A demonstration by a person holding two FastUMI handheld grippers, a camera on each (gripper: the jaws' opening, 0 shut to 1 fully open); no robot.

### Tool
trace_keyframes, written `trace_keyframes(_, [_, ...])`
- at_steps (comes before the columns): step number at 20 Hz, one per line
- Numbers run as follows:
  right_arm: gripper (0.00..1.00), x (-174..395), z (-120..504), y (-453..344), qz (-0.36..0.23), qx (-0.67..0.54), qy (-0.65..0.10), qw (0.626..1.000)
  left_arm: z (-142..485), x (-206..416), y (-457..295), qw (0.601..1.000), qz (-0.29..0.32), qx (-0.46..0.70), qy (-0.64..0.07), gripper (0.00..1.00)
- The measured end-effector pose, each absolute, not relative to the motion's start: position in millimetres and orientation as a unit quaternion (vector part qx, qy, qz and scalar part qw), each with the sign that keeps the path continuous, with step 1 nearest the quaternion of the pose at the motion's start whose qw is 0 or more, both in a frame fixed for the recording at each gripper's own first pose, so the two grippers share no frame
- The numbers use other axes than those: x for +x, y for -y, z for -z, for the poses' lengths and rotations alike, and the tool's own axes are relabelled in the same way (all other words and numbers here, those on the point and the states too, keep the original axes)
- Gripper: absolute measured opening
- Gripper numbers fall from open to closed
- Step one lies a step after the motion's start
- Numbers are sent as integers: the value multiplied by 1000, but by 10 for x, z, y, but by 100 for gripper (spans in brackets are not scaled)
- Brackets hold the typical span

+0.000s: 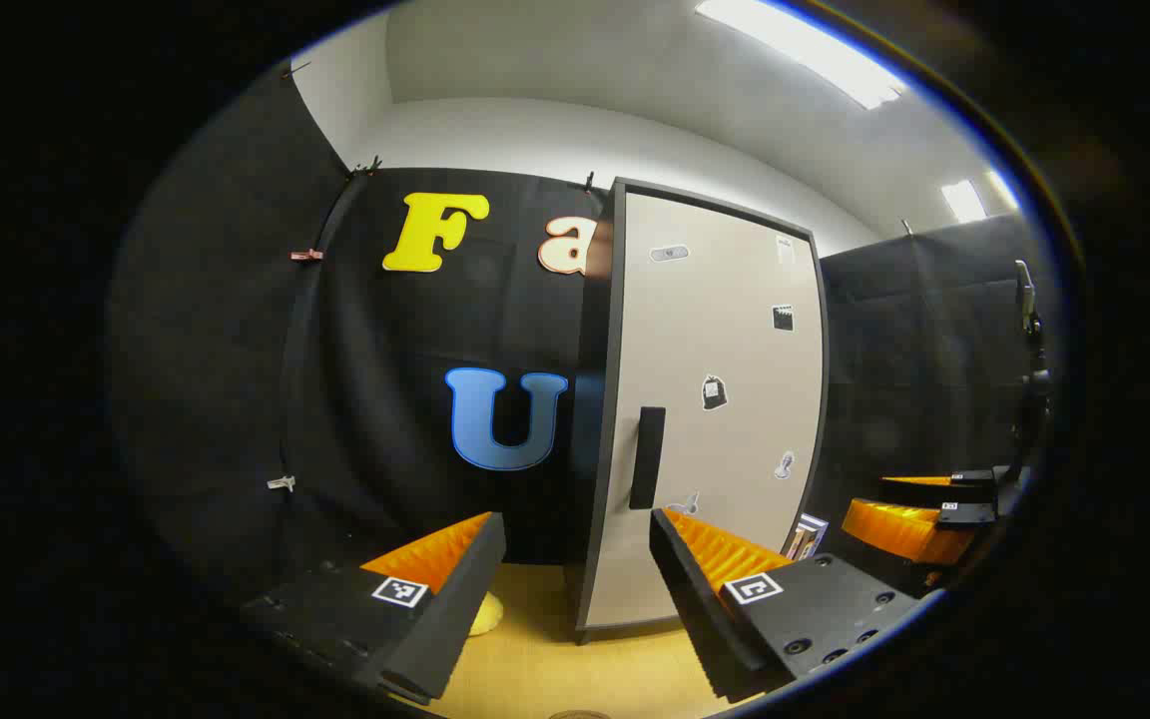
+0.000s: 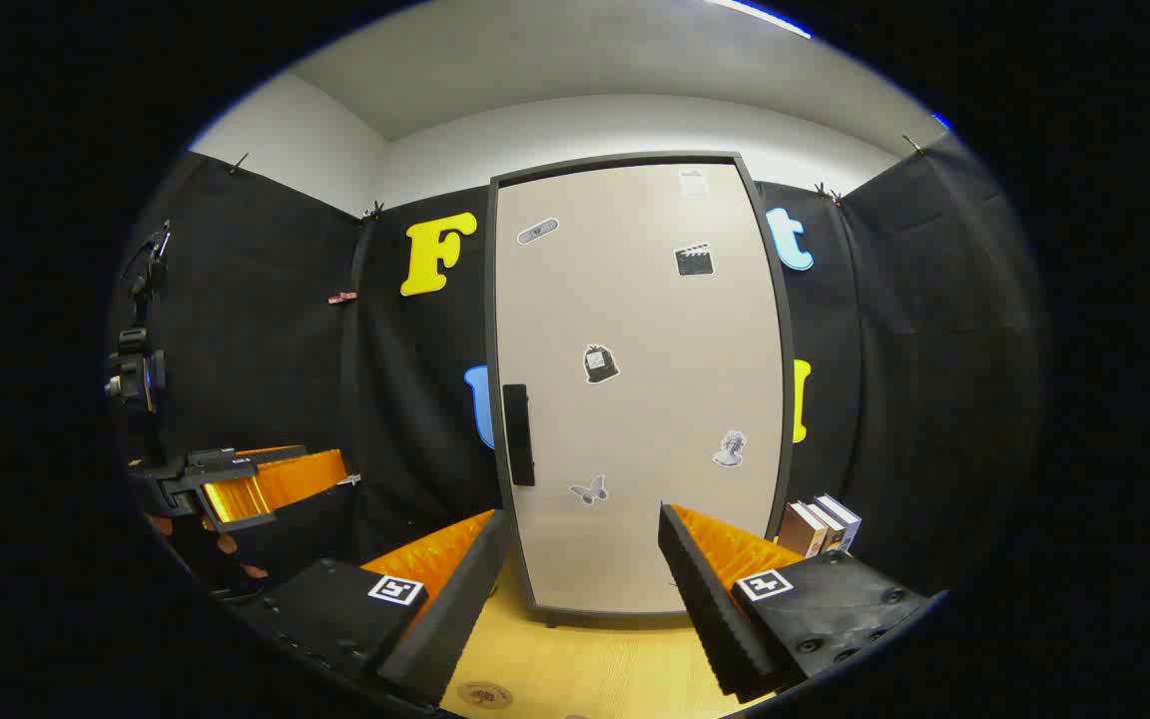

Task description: Open the cabinet door with the right hand, grasp the bottle in the cabinet with the left hand and place it on the coaster, then close the cabinet door with the right hand.

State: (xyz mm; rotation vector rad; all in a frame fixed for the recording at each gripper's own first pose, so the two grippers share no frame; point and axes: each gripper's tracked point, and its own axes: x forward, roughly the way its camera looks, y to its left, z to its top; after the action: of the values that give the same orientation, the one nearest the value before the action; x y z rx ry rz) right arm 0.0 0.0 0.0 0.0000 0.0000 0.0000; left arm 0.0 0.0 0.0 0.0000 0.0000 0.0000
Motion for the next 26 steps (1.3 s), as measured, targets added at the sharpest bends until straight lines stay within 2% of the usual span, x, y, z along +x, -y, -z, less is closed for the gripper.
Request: trace_keyframes(26, [98, 227, -48, -139, 1, -16, 12, 1000, 40, 127, -168, 1000, 5, 16, 4, 92])
